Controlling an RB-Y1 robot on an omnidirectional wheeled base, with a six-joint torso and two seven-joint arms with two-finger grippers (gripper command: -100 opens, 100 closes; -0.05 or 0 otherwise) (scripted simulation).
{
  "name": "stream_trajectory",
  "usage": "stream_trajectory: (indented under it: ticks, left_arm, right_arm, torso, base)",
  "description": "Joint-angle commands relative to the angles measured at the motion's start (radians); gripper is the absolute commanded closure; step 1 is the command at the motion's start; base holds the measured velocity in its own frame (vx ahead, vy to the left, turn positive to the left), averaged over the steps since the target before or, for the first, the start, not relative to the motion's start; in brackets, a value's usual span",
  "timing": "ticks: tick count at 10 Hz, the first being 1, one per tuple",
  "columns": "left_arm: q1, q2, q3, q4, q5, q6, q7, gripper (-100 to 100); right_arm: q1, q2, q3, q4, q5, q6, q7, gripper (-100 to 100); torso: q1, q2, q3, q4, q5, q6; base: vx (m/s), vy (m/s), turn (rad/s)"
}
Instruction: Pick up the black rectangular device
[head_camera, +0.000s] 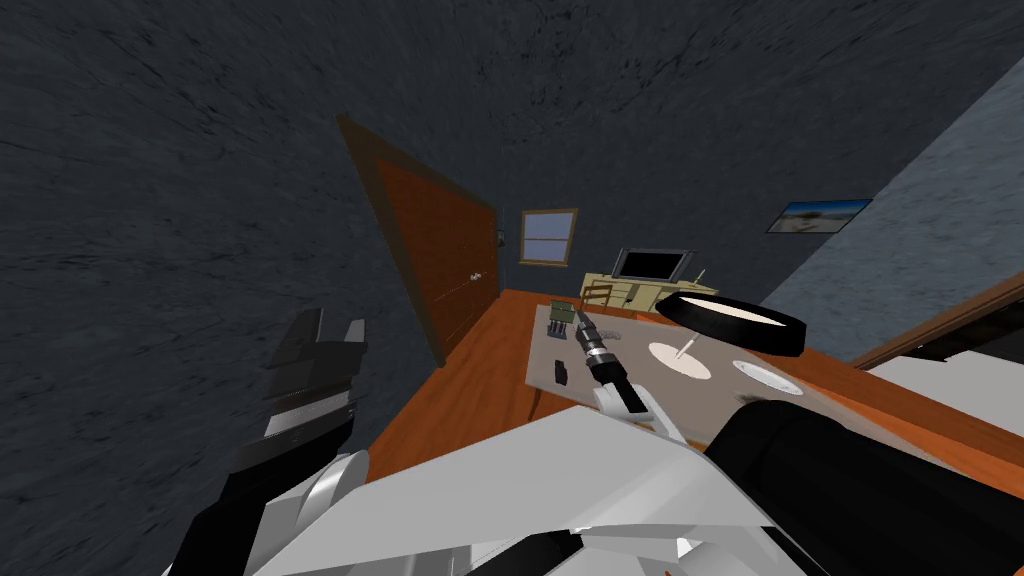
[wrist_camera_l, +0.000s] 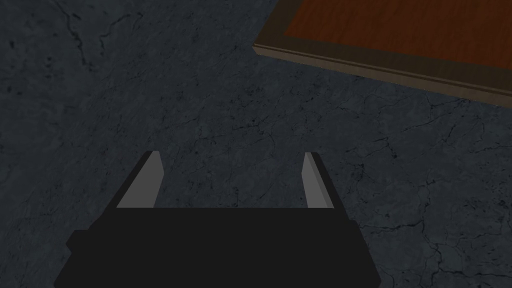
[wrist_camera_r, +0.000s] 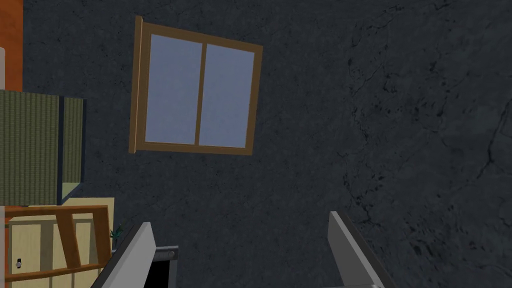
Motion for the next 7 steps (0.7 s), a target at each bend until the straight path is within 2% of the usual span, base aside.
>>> stream_trajectory:
  ticks: [1, 2, 3, 4, 5, 6, 7]
  left_arm:
    - [0.0, 0.0, 0.0, 0.0, 0.0, 0.0, 0.0, 0]
    - [0.0, 0.0, 0.0, 0.0, 0.0, 0.0, 0.0, 0]
    - [0.0, 0.0, 0.0, 0.0, 0.0, 0.0, 0.0, 0]
    - [0.0, 0.0, 0.0, 0.0, 0.0, 0.0, 0.0, 0]
    - [0.0, 0.0, 0.0, 0.0, 0.0, 0.0, 0.0, 0]
    - [0.0, 0.0, 0.0, 0.0, 0.0, 0.0, 0.0, 0]
    - [0.0, 0.0, 0.0, 0.0, 0.0, 0.0, 0.0, 0]
  right_arm:
    - [0.005, -0.008, -0.029, 0.032, -0.012, 0.05, -0.035, -100]
    - [0.005, -0.008, -0.029, 0.032, -0.012, 0.073, -0.035, -100]
    - [0.004, -0.011, -0.052, 0.065, -0.02, 0.109, -0.061, -100]
    - [0.004, -0.011, -0.052, 0.065, -0.02, 0.129, -0.061, -100]
    - [0.001, -0.014, -0.076, 0.101, -0.03, 0.168, -0.088, -100]
    - [0.001, -0.014, -0.076, 0.101, -0.03, 0.185, -0.088, -100]
    - [-0.002, -0.018, -0.102, 0.139, -0.042, 0.211, -0.116, -100]
  torso:
    - [0.0, 0.0, 0.0, 0.0, 0.0, 0.0]
    - [0.001, -0.001, -0.001, 0.0, 0.0, 0.0]
    - [0.001, -0.001, 0.0, 0.0, 0.0, 0.0]
    - [0.001, -0.002, -0.001, 0.0, 0.0, 0.0]
    - [0.0, -0.001, 0.0, 0.0, 0.0, 0.0]
    - [0.001, -0.001, -0.001, 0.0, 0.0, 0.0]
    - [0.001, -0.001, 0.0, 0.0, 0.0, 0.0]
  base:
    - [0.119, 0.11, 0.018]
    - [0.115, 0.102, 0.005]
    - [0.138, 0.093, 0.016]
    - [0.107, 0.076, 0.004]
    - [0.126, 0.096, 0.018]
    - [0.107, 0.088, 0.0]
    - [0.099, 0.113, 0.022]
